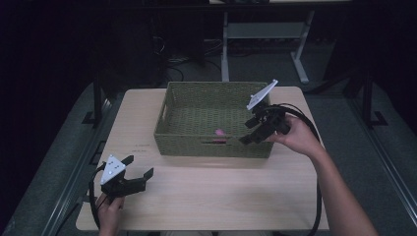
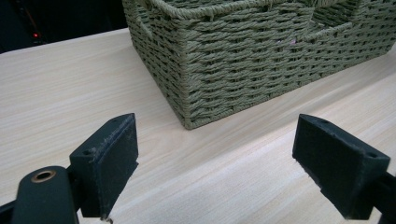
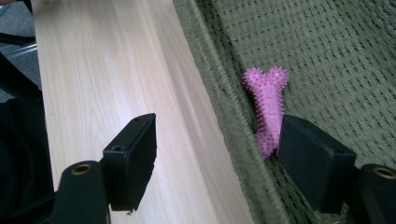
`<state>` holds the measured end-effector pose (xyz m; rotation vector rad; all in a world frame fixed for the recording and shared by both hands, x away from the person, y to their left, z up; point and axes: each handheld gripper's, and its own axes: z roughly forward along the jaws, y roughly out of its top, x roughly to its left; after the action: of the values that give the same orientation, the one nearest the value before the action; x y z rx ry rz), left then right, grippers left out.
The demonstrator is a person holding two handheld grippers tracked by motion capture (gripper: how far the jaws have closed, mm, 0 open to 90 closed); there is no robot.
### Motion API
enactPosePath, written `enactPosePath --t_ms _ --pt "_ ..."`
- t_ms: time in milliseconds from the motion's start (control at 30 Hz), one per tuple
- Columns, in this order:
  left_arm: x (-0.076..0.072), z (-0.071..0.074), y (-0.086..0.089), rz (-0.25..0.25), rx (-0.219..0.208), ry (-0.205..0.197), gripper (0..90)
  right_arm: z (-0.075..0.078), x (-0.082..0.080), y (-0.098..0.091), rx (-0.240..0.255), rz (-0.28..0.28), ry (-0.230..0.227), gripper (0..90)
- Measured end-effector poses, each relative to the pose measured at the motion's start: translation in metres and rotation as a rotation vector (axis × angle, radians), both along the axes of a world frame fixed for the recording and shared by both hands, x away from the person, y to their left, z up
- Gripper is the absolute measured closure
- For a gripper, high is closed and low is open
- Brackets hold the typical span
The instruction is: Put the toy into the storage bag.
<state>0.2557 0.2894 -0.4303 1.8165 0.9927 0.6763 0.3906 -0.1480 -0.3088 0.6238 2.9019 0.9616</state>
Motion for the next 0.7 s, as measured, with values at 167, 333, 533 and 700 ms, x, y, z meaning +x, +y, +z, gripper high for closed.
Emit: enactPosePath --t_ms 167,333,533,700 --pt "0.000 0.000 0.000 0.001 0.000 0.000 13.8 -0.002 -0.009 -0.002 0.005 0.012 -0.009 27.8" --pt "0.000 0.000 0.000 0.002 0.002 0.000 13.8 -0.006 -0.018 -0.004 0.003 0.017 -0.016 27.7" --pt "0.000 0.000 0.000 0.003 0.003 0.000 13.8 -0.013 -0.028 -0.010 0.014 0.010 -0.015 27.7" --pt "-0.001 0.000 -0.001 0.001 0.004 -0.003 13.8 -0.021 -0.034 -0.012 0.014 0.011 -0.012 27.7"
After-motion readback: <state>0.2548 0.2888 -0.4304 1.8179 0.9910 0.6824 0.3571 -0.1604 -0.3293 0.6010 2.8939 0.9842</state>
